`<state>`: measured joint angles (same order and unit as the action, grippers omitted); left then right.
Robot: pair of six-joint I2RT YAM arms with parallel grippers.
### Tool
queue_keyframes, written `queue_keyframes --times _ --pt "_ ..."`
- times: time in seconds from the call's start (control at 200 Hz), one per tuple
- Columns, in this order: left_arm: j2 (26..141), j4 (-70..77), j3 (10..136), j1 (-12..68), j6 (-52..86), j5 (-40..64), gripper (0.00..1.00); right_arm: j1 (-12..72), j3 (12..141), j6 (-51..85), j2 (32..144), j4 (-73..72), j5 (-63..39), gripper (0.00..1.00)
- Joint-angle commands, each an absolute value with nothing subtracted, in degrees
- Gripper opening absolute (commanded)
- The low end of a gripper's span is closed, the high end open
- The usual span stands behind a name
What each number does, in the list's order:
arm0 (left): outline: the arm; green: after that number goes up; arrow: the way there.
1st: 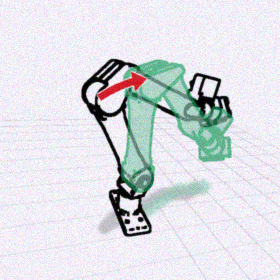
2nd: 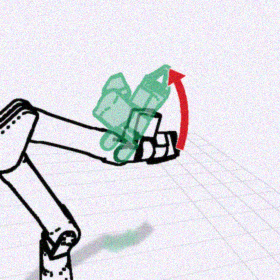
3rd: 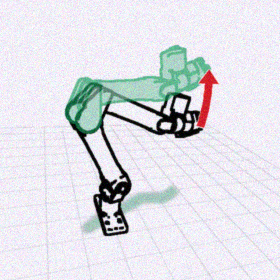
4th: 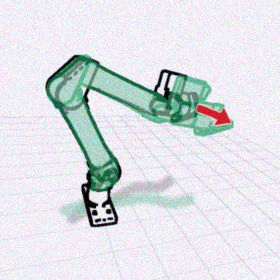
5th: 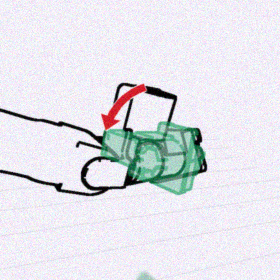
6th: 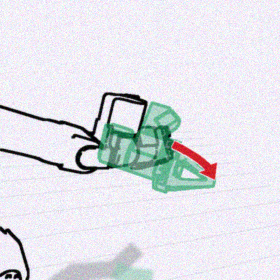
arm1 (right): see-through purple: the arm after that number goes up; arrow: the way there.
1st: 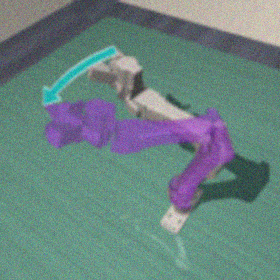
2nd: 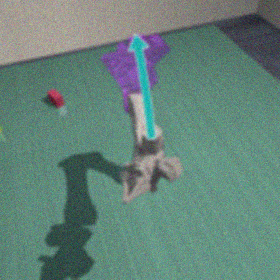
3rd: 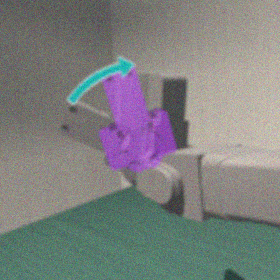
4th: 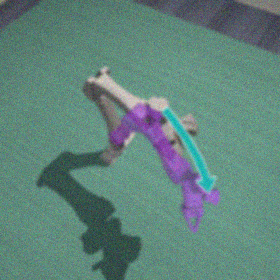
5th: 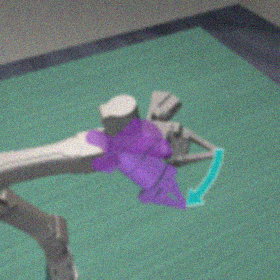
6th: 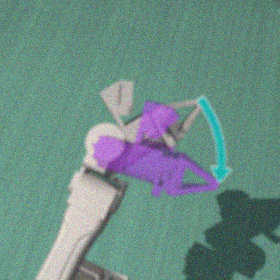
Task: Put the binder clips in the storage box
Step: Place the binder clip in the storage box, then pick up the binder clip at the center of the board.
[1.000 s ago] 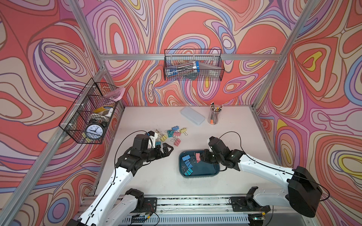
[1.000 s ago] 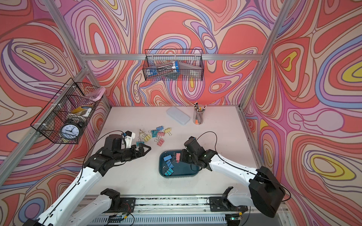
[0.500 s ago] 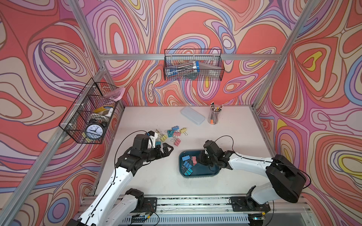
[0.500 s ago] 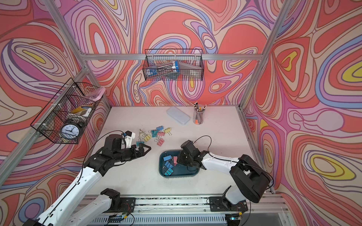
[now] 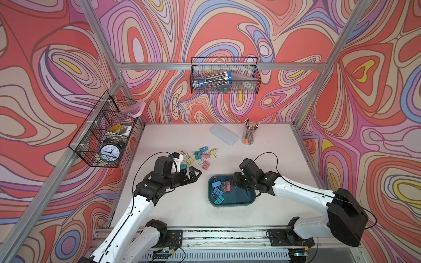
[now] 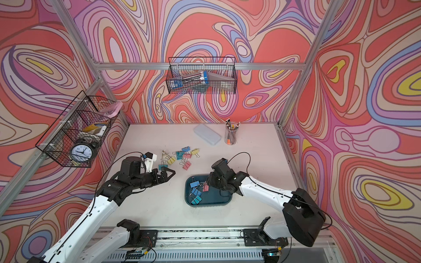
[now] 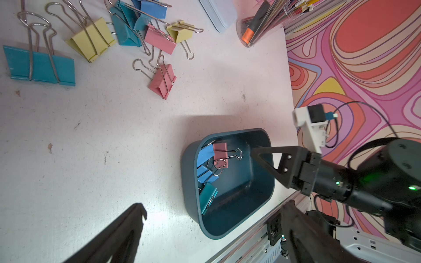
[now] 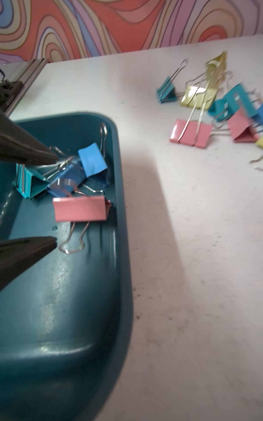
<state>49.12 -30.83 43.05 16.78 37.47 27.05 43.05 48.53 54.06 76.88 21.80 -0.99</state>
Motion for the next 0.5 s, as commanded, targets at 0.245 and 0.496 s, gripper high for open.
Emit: queue_keyframes --times 0.245,0.496 --pt "47.40 -31.42 43.60 16.44 36.76 26.85 0.99 42.66 71.29 50.38 91.19 20.67 6.22 0.54" --pt "44.07 -34.70 43.42 16.43 36.47 25.36 0.99 38.75 83.06 56.10 110.82 13.50 5.75 0.63"
